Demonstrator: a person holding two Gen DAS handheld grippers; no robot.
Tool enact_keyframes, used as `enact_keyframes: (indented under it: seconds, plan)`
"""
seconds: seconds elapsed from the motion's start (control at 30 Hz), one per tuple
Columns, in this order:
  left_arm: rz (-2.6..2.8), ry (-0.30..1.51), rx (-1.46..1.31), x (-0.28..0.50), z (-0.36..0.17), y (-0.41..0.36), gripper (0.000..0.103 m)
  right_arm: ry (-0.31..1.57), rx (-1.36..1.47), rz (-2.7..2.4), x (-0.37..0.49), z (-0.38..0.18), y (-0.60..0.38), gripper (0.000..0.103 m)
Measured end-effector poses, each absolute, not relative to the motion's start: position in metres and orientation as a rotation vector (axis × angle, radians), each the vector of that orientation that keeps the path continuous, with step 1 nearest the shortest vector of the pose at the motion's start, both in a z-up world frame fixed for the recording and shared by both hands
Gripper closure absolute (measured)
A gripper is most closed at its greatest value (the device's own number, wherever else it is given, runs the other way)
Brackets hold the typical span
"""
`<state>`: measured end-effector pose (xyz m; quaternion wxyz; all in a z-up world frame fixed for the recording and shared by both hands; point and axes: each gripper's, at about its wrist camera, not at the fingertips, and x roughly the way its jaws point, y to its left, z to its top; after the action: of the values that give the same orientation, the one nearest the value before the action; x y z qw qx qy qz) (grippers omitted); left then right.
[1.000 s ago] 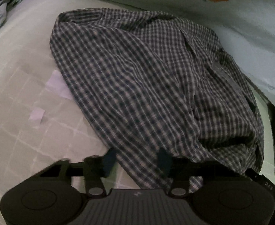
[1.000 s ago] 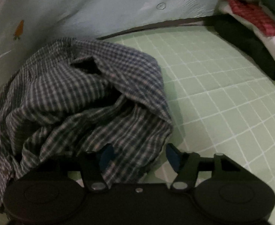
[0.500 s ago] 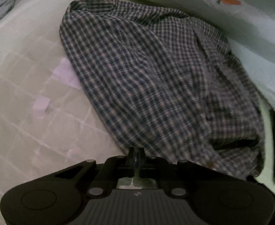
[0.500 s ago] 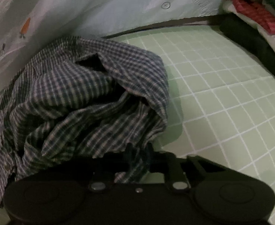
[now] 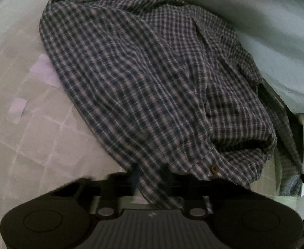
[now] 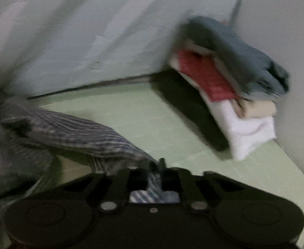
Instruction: Fold clothes
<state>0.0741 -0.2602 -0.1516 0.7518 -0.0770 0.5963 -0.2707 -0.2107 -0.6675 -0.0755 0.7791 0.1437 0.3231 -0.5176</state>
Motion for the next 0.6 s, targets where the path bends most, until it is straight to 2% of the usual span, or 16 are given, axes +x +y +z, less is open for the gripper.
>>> enact_keyframes:
  seconds: [0.03, 0.07, 0.13, 0.2, 0.27, 0.4, 0.43, 0.47, 0.6]
  plan:
    - [-0.578, 1.298, -0.175, 0.075, -0.152, -0.258, 0.102, 0.689, 0.346, -1.109, -0.213, -0.074, -0.669, 0.064]
    - [-0.562, 1.285, -0.177, 0.076, -0.150, -0.255, 0.103, 0.676, 0.367, -1.099, -0.214, -0.073, -0.669, 0.059]
    - [-0.535, 1.245, -0.167, 0.080, -0.143, -0.248, 0.103, 0.676, 0.379, -1.068, -0.211, -0.075, -0.660, 0.055]
    - [-0.504, 1.193, -0.144, 0.089, -0.133, -0.235, 0.103, 0.689, 0.385, -1.037, -0.208, -0.082, -0.649, 0.046]
    - [-0.448, 1.148, -0.122, 0.103, -0.124, -0.216, 0.103, 0.704, 0.399, -1.012, -0.204, -0.089, -0.638, 0.033]
    - [-0.374, 1.131, -0.163, 0.131, -0.115, -0.180, 0.103, 0.732, 0.409, -0.958, -0.189, -0.102, -0.615, 0.017]
    - [-0.376, 1.143, -0.189, 0.134, -0.115, -0.178, 0.103, 0.735, 0.407, -0.947, -0.185, -0.105, -0.610, 0.007]
    - [-0.376, 1.156, -0.209, 0.135, -0.117, -0.179, 0.096, 0.736, 0.403, -0.938, -0.182, -0.107, -0.605, 0.000]
    - [-0.406, 1.204, -0.213, 0.125, -0.132, -0.195, 0.054, 0.745, 0.405, -0.893, -0.172, -0.112, -0.594, 0.000]
